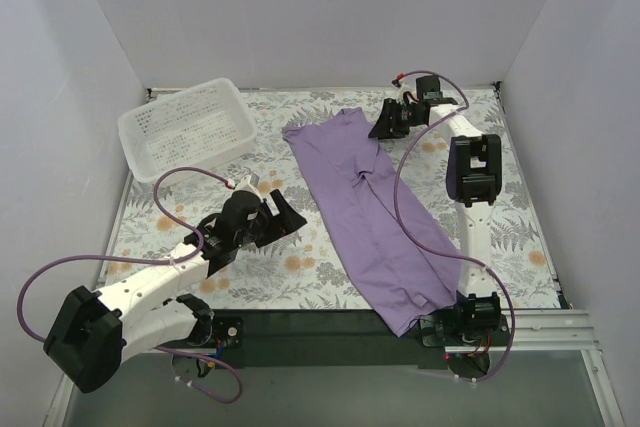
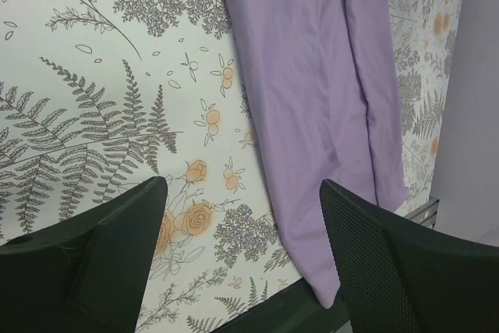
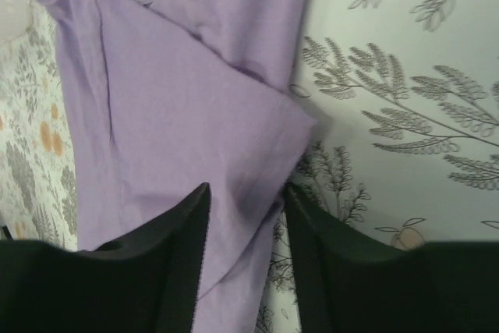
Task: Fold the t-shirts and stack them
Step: Fold the tshirt
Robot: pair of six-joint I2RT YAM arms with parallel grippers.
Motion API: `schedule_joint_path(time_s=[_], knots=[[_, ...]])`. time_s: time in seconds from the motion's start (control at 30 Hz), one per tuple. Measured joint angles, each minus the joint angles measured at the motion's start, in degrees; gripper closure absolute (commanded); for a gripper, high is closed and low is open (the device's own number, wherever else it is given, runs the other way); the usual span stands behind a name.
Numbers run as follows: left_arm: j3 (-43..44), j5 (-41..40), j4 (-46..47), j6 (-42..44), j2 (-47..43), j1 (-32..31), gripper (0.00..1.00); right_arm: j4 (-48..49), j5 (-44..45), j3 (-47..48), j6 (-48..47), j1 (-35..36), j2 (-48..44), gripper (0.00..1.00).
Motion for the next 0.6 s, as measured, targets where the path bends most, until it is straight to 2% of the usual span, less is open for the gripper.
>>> schedule_joint_path(time_s=[0.13, 0.17, 0.3, 0.6], knots=[[0.0, 0.0, 0.0, 0.0, -0.1, 0.1, 0.22, 0.3, -0.6, 1.9, 2.3, -0.3, 2.3, 0.74], [0.0, 0.0, 0.0, 0.0, -0.2, 0.1, 0.22, 0.3, -0.7, 2.3, 2.7, -0.4, 2.6, 0.82], [0.0, 0.0, 0.0, 0.0, -0.4, 0.2, 0.22, 0.3, -0.2, 4.9, 4.1, -0.3, 4.6, 0.99], [0.2, 0.5, 0.0, 0.0, -0.1, 0.8, 0.22, 4.9, 0.2, 11.6, 9.9, 0.0, 9.0, 0.99]])
